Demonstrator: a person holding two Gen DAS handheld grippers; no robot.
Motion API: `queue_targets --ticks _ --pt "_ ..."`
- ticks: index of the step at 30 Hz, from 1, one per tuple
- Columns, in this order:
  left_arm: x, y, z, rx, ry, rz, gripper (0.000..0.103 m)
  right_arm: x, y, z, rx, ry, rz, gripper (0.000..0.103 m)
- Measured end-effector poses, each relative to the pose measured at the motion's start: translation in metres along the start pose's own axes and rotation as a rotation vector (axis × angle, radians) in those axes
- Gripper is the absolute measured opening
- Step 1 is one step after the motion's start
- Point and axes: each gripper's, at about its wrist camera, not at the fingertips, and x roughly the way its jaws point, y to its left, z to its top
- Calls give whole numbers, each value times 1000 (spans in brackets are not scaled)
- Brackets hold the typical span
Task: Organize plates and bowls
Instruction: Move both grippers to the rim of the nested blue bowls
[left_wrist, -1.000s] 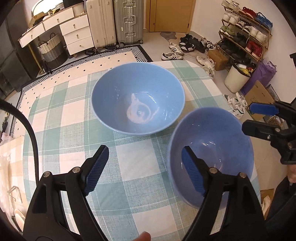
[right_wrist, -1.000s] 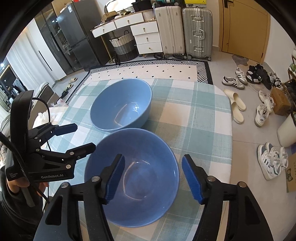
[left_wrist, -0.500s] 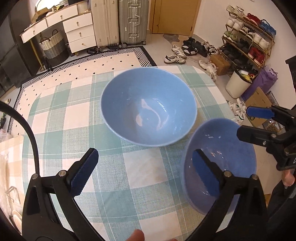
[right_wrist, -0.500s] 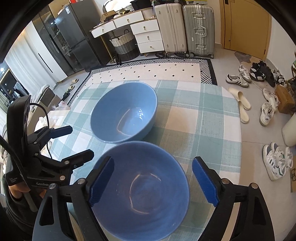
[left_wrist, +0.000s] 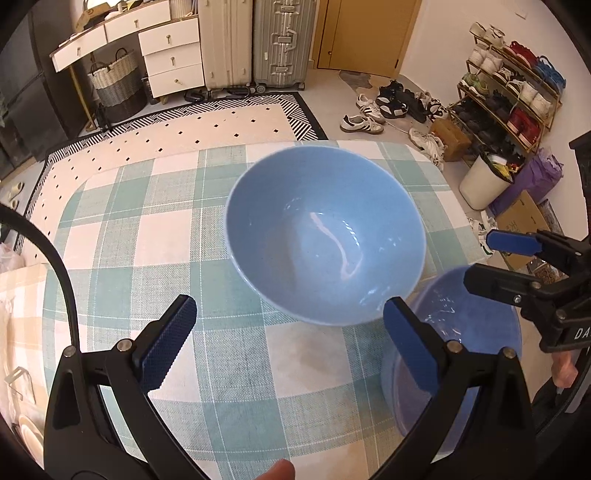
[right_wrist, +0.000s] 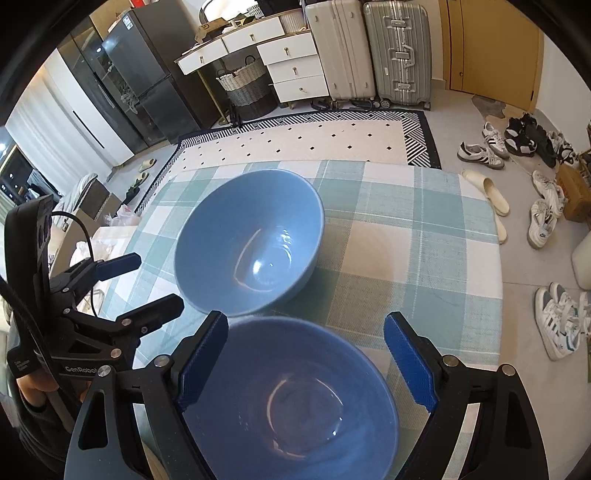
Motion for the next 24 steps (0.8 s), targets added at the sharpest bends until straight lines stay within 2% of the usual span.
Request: queue_targets --ticks 5,14,17,20,24 --pt "11 10 6 -19 9 -3 100 10 3 9 0 9 12 88" --pt "36 24 15 -36 34 -4 90 32 7 25 12 34 9 87" --pt "44 26 17 -38 44 -7 85 38 7 28 11 46 10 84" --pt "52 28 19 -38 54 -7 74 44 6 29 13 58 11 78" --pt "60 28 21 -33 64 -7 61 50 6 30 12 71 6 67"
